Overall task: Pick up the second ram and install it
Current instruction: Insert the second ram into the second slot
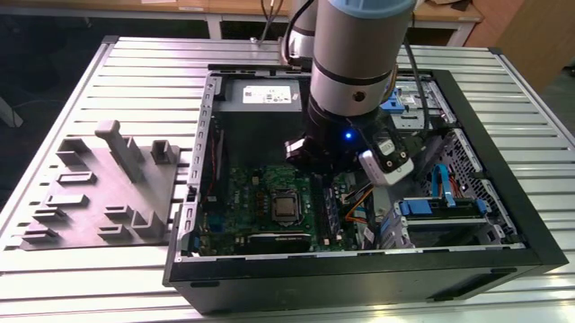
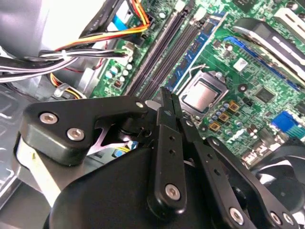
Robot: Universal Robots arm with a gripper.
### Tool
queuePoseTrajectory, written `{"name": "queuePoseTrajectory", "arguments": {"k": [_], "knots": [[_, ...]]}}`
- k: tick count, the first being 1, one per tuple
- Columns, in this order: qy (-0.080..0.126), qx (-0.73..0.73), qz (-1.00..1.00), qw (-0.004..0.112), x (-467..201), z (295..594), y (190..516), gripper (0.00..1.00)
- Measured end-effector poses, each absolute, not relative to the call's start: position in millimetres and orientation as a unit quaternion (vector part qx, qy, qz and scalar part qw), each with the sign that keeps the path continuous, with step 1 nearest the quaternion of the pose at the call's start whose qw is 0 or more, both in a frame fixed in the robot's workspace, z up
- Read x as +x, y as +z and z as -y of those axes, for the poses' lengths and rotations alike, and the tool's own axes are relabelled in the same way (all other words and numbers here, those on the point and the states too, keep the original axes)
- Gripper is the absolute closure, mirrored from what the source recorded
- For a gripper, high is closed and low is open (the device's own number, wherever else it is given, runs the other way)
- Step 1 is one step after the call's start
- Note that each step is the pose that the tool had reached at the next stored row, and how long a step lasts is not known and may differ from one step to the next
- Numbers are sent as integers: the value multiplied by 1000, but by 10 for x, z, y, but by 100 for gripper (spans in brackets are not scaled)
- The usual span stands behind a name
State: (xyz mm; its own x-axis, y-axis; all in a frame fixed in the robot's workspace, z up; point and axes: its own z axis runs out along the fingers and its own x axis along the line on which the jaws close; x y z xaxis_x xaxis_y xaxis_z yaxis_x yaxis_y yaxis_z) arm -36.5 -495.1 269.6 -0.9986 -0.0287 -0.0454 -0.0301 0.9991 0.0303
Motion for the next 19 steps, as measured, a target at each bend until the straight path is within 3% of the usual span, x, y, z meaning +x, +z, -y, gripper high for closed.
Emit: {"name": "queuePoseTrajectory", "arguments": {"k": [19], "knots": [[18, -15, -999, 23, -318, 4938, 2556, 88]]}}
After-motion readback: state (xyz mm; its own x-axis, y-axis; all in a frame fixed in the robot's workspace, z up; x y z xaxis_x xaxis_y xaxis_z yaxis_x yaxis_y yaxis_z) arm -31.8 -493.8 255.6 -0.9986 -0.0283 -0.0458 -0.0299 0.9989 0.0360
